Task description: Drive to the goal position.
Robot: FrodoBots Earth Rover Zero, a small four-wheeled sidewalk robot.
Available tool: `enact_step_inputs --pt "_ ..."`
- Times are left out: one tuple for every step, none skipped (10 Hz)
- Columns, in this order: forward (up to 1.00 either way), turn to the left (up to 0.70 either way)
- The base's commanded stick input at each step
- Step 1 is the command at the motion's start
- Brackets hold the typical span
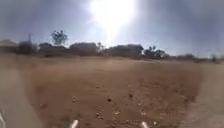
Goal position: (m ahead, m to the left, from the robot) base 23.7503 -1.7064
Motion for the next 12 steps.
enact_step_inputs --pt "0.70 -0.27" --pt "0.70 -0.27" --pt "0.70 -0.27" --pt "0.70 -0.27" --pt "0.70 -0.06" --pt "0.70 0.00" --pt "0.70 0.00" --pt "0.70 0.00" --pt "0.70 0.00" --pt "0.70 0.00" --pt "0.70 0.00" --pt "0.70 0.00"
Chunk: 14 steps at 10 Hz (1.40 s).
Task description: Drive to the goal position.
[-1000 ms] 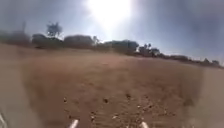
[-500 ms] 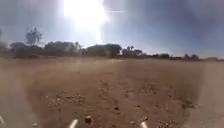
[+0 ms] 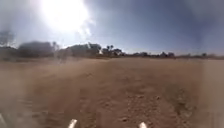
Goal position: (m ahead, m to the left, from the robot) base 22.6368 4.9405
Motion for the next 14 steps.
enact_step_inputs --pt "0.70 0.00" --pt "0.70 0.00" --pt "0.70 0.00" --pt "0.70 0.00" --pt "0.70 0.00" --pt "0.70 0.00" --pt "0.70 0.00" --pt "0.70 0.00" --pt "0.70 0.00" --pt "0.70 0.00" --pt "0.70 0.00" --pt "0.70 0.00" --pt "0.70 0.00" --pt "0.70 0.00"
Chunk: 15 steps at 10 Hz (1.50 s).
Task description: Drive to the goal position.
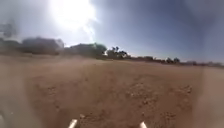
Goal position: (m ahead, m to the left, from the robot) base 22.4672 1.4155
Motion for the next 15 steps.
enact_step_inputs --pt "0.70 -0.24" --pt "0.70 -0.27" --pt "0.70 -0.27" --pt "0.70 -0.27" --pt "0.70 -0.04" --pt "0.70 0.00" --pt "0.70 0.00" --pt "0.70 0.00" --pt "0.70 0.00" --pt "0.70 0.00" --pt "0.70 0.00" --pt "0.70 0.00" --pt "0.70 0.00" --pt "0.70 -0.12" --pt "0.70 -0.27"
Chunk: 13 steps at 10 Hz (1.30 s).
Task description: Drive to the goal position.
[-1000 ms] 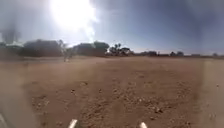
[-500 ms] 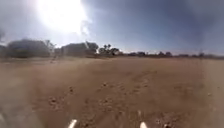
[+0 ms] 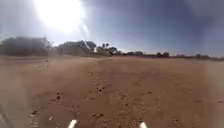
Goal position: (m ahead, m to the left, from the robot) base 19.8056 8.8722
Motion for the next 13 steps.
enact_step_inputs --pt "0.70 -0.27" --pt "0.70 -0.27" --pt "0.70 -0.27" --pt "0.70 -0.27" --pt "0.70 -0.27" --pt "0.70 0.00" --pt "0.70 0.00" --pt "0.70 0.00" --pt "0.70 0.00" --pt "0.70 0.00" --pt "0.70 0.00" --pt "0.70 0.00" --pt "0.58 0.00"
